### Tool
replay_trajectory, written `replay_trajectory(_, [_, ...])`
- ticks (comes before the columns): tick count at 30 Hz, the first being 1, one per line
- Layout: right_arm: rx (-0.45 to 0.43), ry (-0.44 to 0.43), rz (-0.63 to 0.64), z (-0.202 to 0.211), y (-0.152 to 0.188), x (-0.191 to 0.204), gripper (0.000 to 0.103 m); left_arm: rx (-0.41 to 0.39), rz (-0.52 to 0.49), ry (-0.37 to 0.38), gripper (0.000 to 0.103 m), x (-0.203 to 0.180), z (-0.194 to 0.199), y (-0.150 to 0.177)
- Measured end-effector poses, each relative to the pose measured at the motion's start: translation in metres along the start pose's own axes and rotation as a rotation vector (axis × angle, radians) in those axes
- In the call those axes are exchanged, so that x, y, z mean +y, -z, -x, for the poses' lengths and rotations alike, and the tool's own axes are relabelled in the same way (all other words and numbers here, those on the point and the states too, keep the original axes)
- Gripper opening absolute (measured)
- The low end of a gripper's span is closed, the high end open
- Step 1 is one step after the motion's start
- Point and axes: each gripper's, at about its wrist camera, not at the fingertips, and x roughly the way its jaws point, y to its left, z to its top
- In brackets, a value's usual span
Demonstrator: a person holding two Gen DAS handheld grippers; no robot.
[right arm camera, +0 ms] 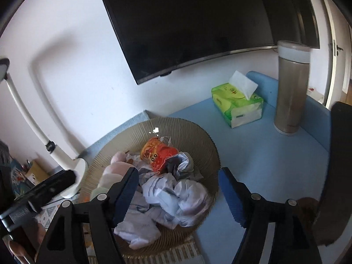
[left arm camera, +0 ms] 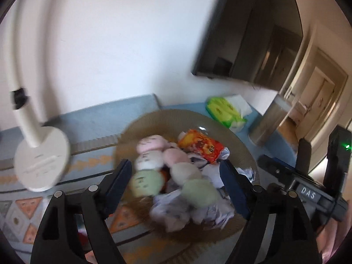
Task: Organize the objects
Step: 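Lower the plush toy and cloth into the gold bowl and open both grippers, then move both grippers back toward the toys beside the pink box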
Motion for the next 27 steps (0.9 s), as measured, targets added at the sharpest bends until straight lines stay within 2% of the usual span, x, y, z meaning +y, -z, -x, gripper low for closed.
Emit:
replay_trajectory(2, [-0.008,-0.036,-0.008,0.01,0.004,0.0,0.074,-0.039,0.03,-0.011,0.081,0.017,0.027,0.005])
replay_trajectory(5, [-0.019,-0.092,0.007,0.032,0.014,0.015,0.074,-0.099,0.09,-0.073,0.083,0.054,0.073,0.021])
replay_trajectory(8, [-0.024,-0.155,0.056,0.051,0.033,0.043,0.084,-0.136,0.14,-0.184,0.088,0.092,0.118,0.049])
replay_trajectory(10, [-0.017,-0.2,0.101,0.06,0.059,0.068,0.091,-0.127,0.147,-0.256,0.088,0.114,0.138,0.073])
replay_trajectory(13, [0.035,-0.246,0.18,0.055,0.105,0.105,0.092,-0.081,0.19,-0.368,0.088,0.151,0.153,0.119])
replay_trajectory(17, [0.137,-0.222,0.282,0.024,0.162,0.145,0.092,-0.019,0.236,-0.441,0.088,0.186,0.151,0.167])
replay_trajectory(20, [0.167,-0.159,0.375,0.004,0.188,0.166,0.092,-0.002,0.26,-0.44,0.088,0.197,0.152,0.185])
replay_trajectory(22, [0.169,-0.12,0.431,0.0,0.194,0.175,0.092,0.003,0.274,-0.433,0.088,0.199,0.152,0.187])
replay_trajectory(27, [0.184,-0.109,0.451,-0.009,0.198,0.178,0.092,0.014,0.266,-0.433,0.088,0.201,0.145,0.185])
